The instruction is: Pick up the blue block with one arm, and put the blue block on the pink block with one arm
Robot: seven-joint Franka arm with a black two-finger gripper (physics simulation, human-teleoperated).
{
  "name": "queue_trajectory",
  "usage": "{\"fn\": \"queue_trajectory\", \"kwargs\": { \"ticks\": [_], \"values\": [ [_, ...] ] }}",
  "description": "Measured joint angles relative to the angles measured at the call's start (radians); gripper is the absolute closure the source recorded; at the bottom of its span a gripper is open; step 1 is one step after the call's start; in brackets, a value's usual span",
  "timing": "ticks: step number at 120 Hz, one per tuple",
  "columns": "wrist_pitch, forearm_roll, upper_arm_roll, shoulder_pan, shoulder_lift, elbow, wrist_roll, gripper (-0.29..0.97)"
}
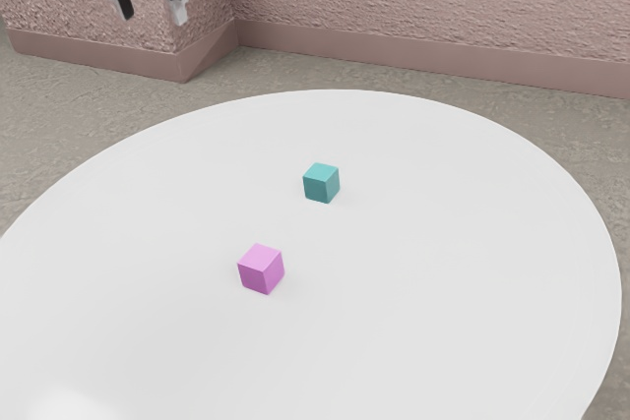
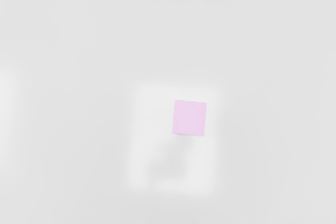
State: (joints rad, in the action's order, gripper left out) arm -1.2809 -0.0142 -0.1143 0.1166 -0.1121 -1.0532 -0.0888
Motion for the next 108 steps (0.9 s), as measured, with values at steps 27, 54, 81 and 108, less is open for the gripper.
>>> {"fn": "queue_trajectory", "kwargs": {
  "ticks": [27, 54, 81, 108],
  "values": [
    [-0.089, 0.002, -0.005, 0.007, -0.08, -0.003, -0.002, 0.0],
    [-0.291, 0.067, -0.007, 0.004, -0.286, 0.006, -0.002, 0.0],
    [-0.544, 0.088, -0.072, 0.022, -0.568, 0.067, -0.001, 0.0],
    [-0.756, 0.146, -0.066, 0.02, -0.718, 0.068, 0.011, 0.0]
  ]
}}
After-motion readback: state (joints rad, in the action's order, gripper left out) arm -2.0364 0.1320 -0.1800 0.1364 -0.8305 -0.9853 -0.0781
